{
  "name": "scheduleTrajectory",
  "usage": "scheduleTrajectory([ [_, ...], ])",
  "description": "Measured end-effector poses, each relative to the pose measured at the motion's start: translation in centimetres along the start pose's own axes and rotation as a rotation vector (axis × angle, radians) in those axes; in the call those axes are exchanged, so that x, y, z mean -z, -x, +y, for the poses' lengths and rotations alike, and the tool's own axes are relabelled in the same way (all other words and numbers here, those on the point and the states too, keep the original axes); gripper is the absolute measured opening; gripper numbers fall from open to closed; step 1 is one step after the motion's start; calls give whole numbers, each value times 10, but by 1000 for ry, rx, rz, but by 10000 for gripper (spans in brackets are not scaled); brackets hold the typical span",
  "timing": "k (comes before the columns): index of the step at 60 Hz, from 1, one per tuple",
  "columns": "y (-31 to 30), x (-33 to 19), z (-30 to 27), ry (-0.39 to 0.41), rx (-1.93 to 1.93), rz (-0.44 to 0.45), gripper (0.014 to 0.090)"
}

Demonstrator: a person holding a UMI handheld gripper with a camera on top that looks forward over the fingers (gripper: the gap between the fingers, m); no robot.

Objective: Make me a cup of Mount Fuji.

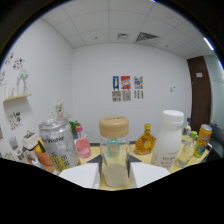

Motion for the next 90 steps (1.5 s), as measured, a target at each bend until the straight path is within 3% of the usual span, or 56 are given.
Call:
scheduleTrajectory([
  [12, 2, 15, -9, -20, 50, -23, 379],
  [28, -5, 82, -2, -66, 25, -38, 373],
  [39, -14, 102, 93, 29, 32, -8, 370],
  [51, -14, 91, 212, 111, 40, 8, 371],
  [60, -10, 78, 267, 153, 5, -16, 372],
  [90, -13, 58, 300, 202, -1099, -160, 369],
])
